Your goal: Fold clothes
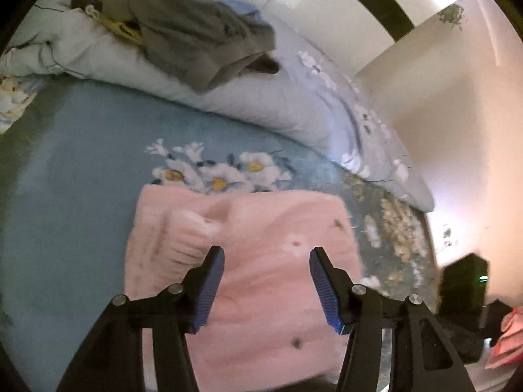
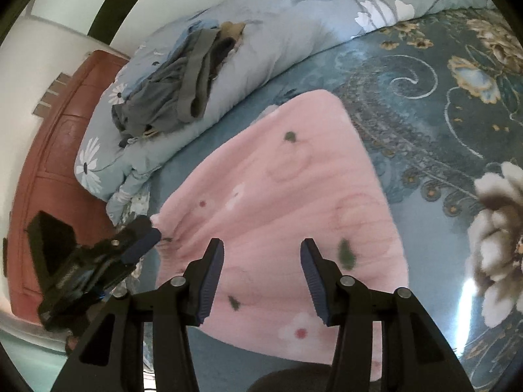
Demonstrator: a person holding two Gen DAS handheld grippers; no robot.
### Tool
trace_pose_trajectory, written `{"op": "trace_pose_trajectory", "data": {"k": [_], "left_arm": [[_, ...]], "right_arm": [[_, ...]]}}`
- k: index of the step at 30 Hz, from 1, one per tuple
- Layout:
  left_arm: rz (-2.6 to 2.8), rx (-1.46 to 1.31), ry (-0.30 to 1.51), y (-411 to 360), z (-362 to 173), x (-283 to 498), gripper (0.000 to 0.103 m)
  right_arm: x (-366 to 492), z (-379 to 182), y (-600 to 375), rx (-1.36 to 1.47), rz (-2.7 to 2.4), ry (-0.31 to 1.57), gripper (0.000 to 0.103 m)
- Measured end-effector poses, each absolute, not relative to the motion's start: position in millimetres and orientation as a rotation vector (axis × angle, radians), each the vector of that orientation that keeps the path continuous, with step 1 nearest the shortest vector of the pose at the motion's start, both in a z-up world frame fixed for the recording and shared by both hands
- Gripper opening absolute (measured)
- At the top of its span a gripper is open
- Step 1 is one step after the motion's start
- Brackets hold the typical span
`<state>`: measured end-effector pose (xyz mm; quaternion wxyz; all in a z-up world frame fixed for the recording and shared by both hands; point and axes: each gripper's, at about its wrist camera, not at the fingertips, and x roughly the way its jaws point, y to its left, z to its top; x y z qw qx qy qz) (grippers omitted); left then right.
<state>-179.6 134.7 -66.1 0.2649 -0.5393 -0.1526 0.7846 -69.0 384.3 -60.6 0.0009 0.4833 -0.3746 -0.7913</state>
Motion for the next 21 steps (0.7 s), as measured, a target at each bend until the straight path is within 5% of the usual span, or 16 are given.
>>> {"op": "trace_pose_trajectory", "data": {"k": [7, 13, 16, 18, 21], "left_arm": [[2.104, -1.601, -0.526, 117, -110, -198, 0.058], [2.109, -1.490, -0.545, 92, -76, -171, 0.065], [2.253, -1.501, -0.506, 69, -78, -160, 0.079], [2.228, -1.585, -0.521, 59, -98, -160, 0.079], [2.107, -1.671, -0.650, 51, -128, -161, 0.079]], "right_arm": [[-78, -70, 394, 1.542, -2.478, -1.199, 0.050], [-63, -61, 407, 1.472, -2.536, -1.158, 0.051], [-54, -57, 414, 1.435, -2.570, -1.140, 0.055], [-48, -62, 422, 1.461, -2.592, -1.139, 0.067], [-42, -78, 433, 1.506, -2.557, -1.172, 0.070]]}}
